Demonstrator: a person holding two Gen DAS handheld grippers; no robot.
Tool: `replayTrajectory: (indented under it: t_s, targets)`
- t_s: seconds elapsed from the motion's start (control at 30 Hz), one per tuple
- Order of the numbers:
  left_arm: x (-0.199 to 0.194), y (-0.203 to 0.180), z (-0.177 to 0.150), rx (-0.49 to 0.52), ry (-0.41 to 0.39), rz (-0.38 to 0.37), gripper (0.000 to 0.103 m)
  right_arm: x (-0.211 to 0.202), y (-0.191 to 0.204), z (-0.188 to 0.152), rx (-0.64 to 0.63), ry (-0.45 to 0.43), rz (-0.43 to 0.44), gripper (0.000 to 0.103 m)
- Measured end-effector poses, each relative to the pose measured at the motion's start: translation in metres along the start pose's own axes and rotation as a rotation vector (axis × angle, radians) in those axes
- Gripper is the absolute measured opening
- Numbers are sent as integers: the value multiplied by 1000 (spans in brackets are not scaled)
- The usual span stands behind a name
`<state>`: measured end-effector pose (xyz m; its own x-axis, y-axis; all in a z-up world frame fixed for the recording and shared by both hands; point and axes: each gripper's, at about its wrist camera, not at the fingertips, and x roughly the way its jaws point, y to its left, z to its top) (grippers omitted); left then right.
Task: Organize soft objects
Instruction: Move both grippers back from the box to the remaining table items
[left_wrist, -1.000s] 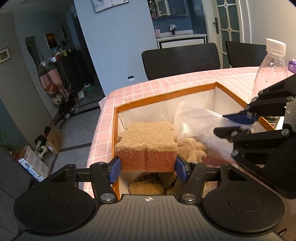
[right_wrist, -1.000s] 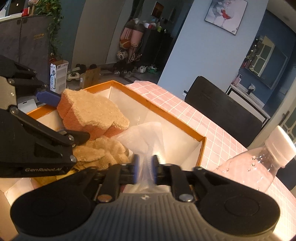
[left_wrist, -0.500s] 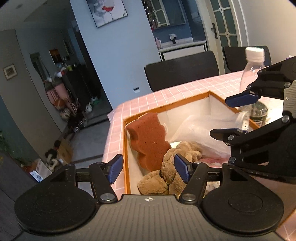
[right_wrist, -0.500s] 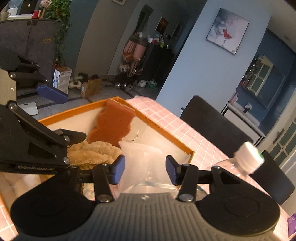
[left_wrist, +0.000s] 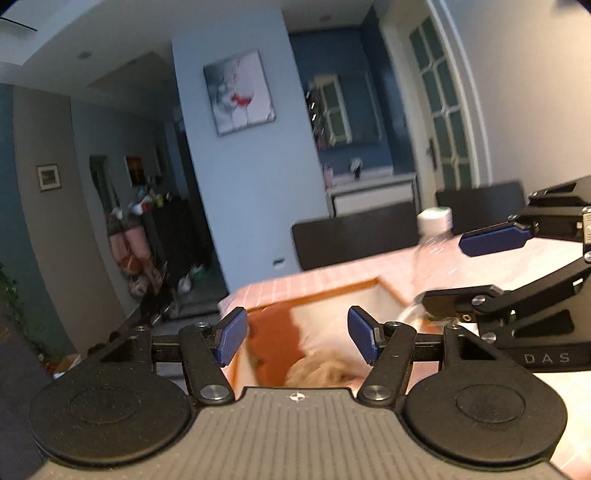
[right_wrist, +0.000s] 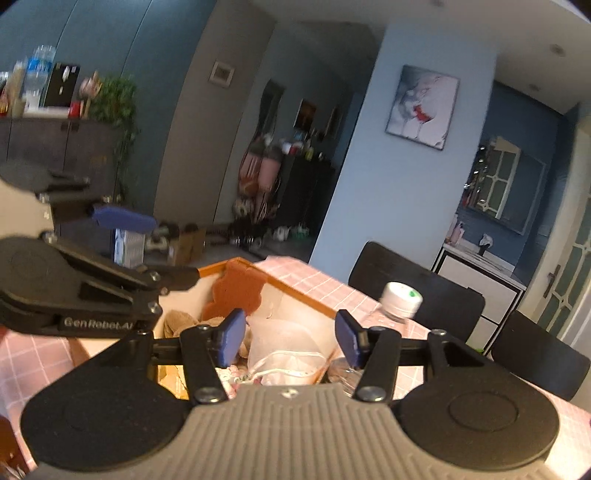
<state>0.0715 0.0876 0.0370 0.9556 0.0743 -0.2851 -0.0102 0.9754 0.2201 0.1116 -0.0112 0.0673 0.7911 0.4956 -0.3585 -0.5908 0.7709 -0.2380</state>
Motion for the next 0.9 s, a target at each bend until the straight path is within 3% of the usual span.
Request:
replayTrajectory:
  t_s: [0.13,0.37,0.5,0.9]
  targets:
    - [-12,-19,0,-38,-56,-24,73,-27,-13,-10,53,-43,-21,60]
    - [-16,-56,-4,-107,-66,-87,70,-60,-44,-38,189,-66,-96,63]
    - [-16,-74,-7,-141,-57,-147,69,-70,-66,-57,279,-44,-142,63]
    - [9,-128,-16,-111,9,-271,68,-69,-126,-120,466,84,-259,63]
